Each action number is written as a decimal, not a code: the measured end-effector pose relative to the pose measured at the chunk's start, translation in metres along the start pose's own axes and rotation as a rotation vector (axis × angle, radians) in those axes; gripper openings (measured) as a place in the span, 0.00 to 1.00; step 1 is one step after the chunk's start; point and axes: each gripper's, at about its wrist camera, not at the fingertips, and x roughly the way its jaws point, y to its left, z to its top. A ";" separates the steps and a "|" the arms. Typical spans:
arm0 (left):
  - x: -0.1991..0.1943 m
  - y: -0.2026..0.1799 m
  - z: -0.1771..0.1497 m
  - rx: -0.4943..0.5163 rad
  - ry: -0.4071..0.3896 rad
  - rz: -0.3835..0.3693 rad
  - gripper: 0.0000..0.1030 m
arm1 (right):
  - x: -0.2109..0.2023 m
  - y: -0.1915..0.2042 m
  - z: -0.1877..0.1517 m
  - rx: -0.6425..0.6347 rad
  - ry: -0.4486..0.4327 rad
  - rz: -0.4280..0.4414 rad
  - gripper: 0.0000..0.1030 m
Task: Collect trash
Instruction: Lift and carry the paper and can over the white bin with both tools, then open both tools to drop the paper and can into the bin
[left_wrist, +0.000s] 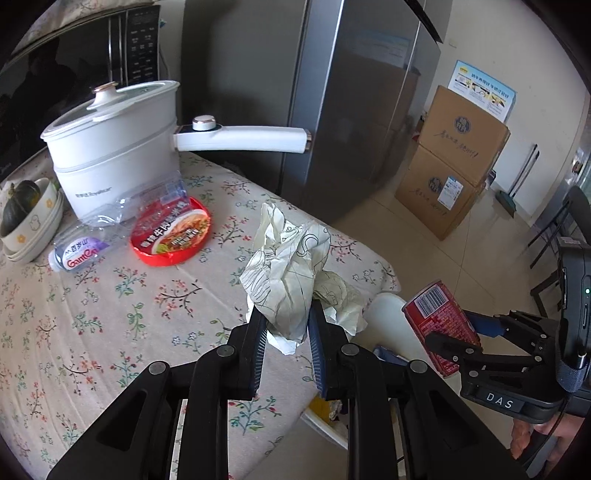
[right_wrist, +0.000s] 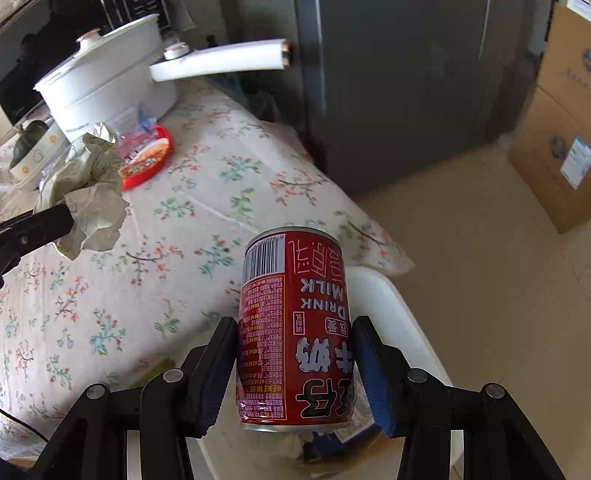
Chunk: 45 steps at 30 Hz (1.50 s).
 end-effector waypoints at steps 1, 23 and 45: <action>0.006 -0.006 -0.001 0.008 0.009 -0.006 0.22 | 0.003 -0.005 -0.002 0.010 0.013 -0.006 0.54; 0.075 -0.056 -0.035 0.106 0.147 -0.062 0.27 | 0.037 -0.049 -0.014 0.062 0.134 -0.016 0.54; 0.074 -0.054 -0.036 0.048 0.243 -0.213 0.47 | 0.041 -0.054 -0.011 0.095 0.148 -0.035 0.55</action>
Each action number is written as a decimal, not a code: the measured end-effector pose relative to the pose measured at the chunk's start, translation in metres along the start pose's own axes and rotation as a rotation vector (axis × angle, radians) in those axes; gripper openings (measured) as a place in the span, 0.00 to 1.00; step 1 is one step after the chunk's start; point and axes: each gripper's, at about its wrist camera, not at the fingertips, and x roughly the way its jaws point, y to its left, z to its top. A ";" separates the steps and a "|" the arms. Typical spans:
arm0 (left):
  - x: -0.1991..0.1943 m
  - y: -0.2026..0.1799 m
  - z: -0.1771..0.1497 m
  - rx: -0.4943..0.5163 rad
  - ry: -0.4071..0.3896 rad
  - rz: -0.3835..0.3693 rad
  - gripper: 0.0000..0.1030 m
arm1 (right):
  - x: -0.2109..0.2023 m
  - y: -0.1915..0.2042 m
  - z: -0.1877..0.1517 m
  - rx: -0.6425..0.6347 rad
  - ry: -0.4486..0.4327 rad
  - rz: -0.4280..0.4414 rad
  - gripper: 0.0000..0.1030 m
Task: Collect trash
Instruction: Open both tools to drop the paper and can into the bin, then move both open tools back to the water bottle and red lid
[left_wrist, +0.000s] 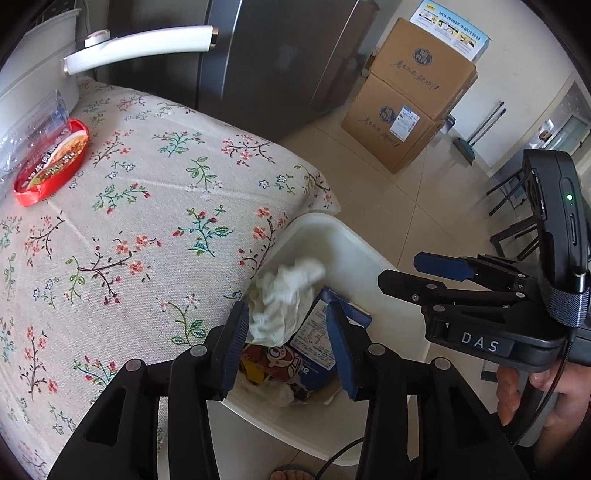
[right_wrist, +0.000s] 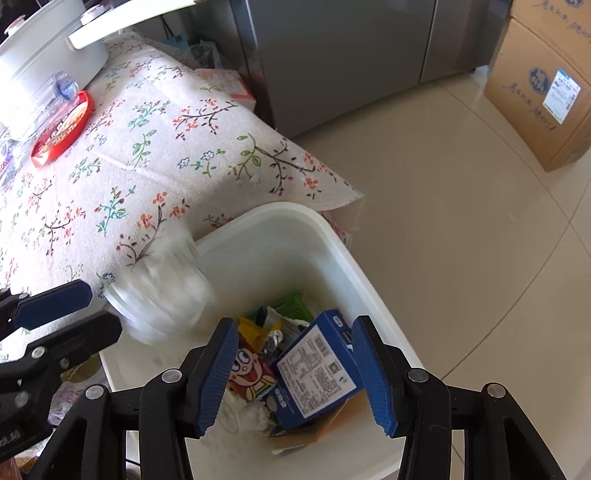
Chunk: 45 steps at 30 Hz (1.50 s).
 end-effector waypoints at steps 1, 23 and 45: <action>-0.003 0.000 0.000 -0.001 -0.008 0.006 0.48 | -0.001 -0.001 0.000 0.005 -0.005 0.000 0.55; -0.112 0.164 0.036 -0.406 -0.231 0.162 0.59 | -0.012 0.011 0.016 0.069 -0.081 0.051 0.64; -0.145 0.388 -0.008 -0.843 -0.335 0.130 0.68 | 0.019 0.122 0.069 -0.069 -0.101 0.156 0.68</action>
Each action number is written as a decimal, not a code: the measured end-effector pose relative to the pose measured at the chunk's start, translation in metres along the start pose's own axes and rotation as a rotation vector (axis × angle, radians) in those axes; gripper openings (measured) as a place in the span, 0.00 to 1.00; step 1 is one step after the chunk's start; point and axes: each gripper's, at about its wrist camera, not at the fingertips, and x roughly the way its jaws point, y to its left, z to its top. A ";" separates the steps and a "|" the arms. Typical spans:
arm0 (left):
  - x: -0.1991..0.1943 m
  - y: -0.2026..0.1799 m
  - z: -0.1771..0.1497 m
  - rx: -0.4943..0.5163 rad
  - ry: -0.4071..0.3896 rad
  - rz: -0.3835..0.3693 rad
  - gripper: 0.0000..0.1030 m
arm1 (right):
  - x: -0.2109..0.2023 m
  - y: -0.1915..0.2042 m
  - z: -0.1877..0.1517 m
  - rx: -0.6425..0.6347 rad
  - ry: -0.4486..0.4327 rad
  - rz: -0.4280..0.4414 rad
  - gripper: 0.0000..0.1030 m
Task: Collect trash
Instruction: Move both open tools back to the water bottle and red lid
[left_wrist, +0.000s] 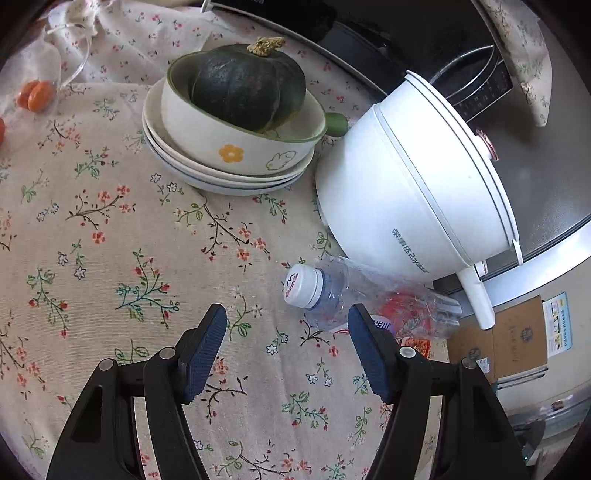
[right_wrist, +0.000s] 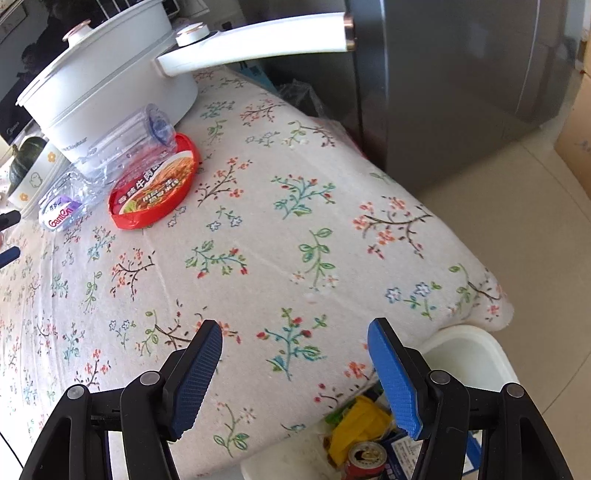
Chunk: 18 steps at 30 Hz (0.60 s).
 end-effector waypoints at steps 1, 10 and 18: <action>0.002 0.001 0.001 -0.011 0.007 -0.018 0.68 | 0.002 0.004 0.001 -0.002 0.003 0.013 0.68; 0.007 -0.092 -0.013 0.363 -0.052 -0.016 0.71 | 0.006 0.036 0.018 -0.006 -0.015 0.106 0.68; 0.041 -0.138 -0.043 0.776 -0.101 0.213 0.73 | 0.019 0.027 0.016 0.015 0.011 0.099 0.68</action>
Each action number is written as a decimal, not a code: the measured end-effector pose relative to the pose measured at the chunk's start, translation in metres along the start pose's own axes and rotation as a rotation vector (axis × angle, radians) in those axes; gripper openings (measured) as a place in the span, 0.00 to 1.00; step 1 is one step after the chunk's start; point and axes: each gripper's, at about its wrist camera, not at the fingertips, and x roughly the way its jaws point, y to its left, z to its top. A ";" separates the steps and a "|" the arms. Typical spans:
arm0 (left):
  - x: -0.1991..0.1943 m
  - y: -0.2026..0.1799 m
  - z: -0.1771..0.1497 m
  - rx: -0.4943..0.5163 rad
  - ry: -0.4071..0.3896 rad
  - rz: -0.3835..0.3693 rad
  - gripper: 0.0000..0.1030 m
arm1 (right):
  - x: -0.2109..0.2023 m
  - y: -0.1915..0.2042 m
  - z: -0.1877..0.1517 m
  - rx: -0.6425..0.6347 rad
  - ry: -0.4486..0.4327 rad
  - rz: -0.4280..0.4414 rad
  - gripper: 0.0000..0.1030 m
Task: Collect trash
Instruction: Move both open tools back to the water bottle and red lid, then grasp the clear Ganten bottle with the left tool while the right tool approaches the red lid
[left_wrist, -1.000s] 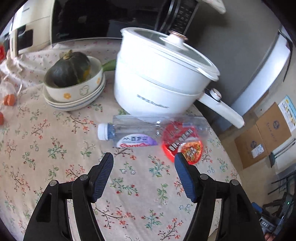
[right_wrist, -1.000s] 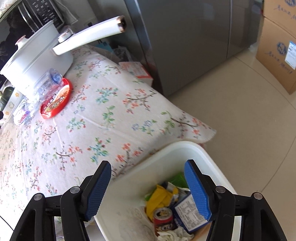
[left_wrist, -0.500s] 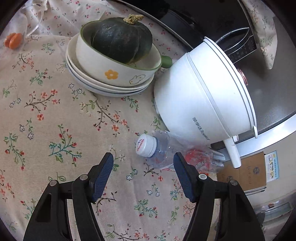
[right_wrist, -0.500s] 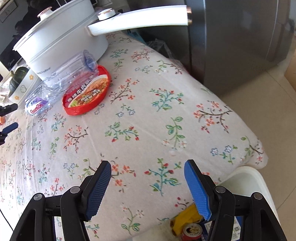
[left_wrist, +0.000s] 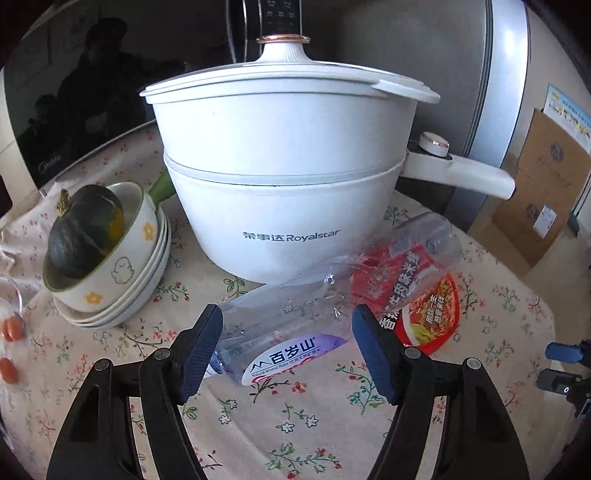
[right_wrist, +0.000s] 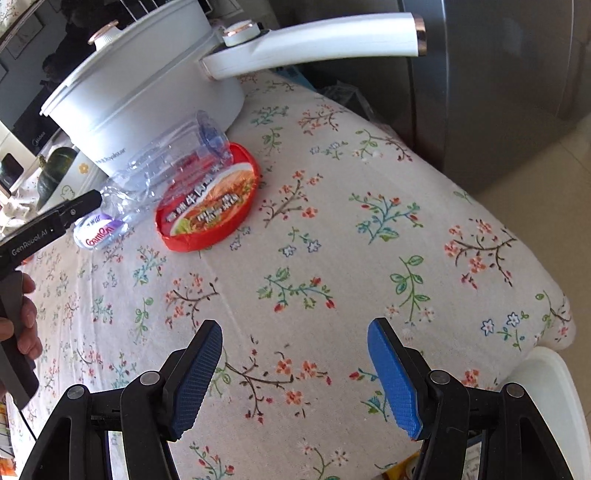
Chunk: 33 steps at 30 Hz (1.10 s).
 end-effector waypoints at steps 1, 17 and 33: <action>0.001 -0.002 0.000 0.025 -0.002 0.016 0.73 | -0.001 -0.001 -0.003 -0.009 0.012 -0.016 0.68; 0.008 -0.013 0.004 0.396 0.057 -0.066 0.77 | -0.038 0.018 -0.019 -0.021 -0.044 0.092 0.68; 0.040 -0.046 -0.024 0.588 0.107 0.077 0.73 | 0.072 0.024 0.063 0.285 0.054 0.259 0.69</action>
